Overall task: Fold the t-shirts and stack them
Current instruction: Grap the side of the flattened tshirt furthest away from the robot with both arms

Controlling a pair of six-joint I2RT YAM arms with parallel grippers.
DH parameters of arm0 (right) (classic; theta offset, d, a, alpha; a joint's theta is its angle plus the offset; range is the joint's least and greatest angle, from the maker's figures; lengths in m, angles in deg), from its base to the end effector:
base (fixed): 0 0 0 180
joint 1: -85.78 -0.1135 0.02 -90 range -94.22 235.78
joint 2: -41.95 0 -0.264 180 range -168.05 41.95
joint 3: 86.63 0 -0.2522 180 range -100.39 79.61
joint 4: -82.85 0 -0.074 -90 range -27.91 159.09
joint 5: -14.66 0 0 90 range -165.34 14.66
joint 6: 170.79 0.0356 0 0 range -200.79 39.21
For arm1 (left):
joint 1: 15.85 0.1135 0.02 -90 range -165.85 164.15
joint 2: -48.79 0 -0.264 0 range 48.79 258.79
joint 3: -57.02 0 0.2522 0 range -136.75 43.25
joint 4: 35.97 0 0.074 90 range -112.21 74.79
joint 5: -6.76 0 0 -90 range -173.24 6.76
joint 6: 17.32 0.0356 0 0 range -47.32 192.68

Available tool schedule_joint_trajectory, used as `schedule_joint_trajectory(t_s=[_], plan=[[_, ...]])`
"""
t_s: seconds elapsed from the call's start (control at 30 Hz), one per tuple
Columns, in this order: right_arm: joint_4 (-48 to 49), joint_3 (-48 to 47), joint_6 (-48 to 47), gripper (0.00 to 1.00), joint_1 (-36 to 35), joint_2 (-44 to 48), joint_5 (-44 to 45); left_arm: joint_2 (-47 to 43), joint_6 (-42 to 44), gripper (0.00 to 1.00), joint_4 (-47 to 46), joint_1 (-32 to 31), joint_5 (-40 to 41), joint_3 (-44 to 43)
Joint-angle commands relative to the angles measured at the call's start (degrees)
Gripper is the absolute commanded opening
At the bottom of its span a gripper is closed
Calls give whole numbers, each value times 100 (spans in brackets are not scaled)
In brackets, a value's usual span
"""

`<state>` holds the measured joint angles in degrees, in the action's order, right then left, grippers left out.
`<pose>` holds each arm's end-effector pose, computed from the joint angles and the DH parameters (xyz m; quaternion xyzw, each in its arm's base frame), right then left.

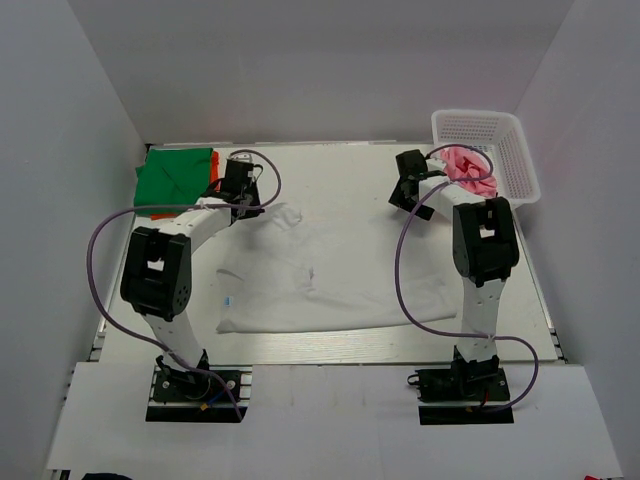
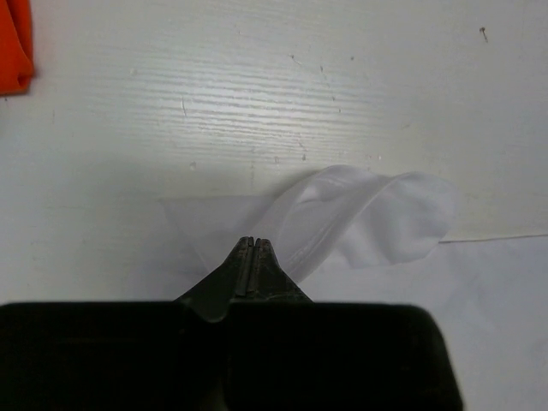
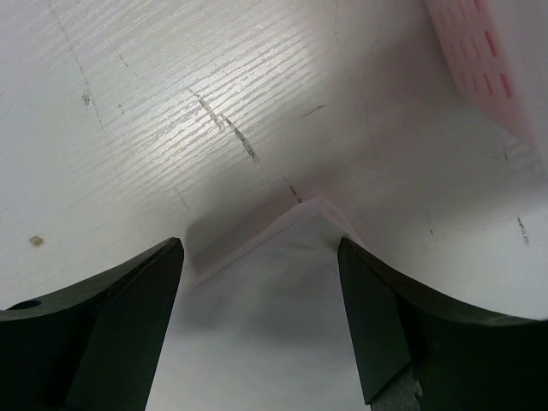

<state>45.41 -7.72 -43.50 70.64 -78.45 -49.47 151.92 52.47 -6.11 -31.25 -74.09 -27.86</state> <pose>0.4382 0.1025 0.1691 0.2422 0.9042 -0.0692 0.3449 0.3798 -0.0987 0.2104 -0.0676 0.9289 -0.0380 0.3620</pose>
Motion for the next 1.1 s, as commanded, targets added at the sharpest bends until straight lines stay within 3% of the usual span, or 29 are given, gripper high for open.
schedule_joint_trajectory(t_s=[0.0,0.27,0.4,0.5,0.53,0.73,0.77,1.07], plan=[[4,-258,278,79,46,-89,296,-566,87,0,-142,-25,-185,132],[-49,-627,287,76,2,-511,191,-1049,34,0,-195,-25,-185,590],[-198,-549,321,68,-51,-590,129,-1102,34,0,-195,-25,-132,651],[-137,-278,261,45,-60,-467,94,-1163,-18,0,-142,-25,-132,651],[-137,-224,269,32,-77,-363,94,-1164,-18,0,-142,-25,-132,651],[-93,76,243,10,-139,16,190,-1409,-18,0,-142,-25,-80,651],[-93,67,217,2,-139,60,191,-1410,-18,0,-142,-25,-80,712],[161,803,50,0,-244,1035,498,-2297,-326,0,-19,-25,-10,1423]])
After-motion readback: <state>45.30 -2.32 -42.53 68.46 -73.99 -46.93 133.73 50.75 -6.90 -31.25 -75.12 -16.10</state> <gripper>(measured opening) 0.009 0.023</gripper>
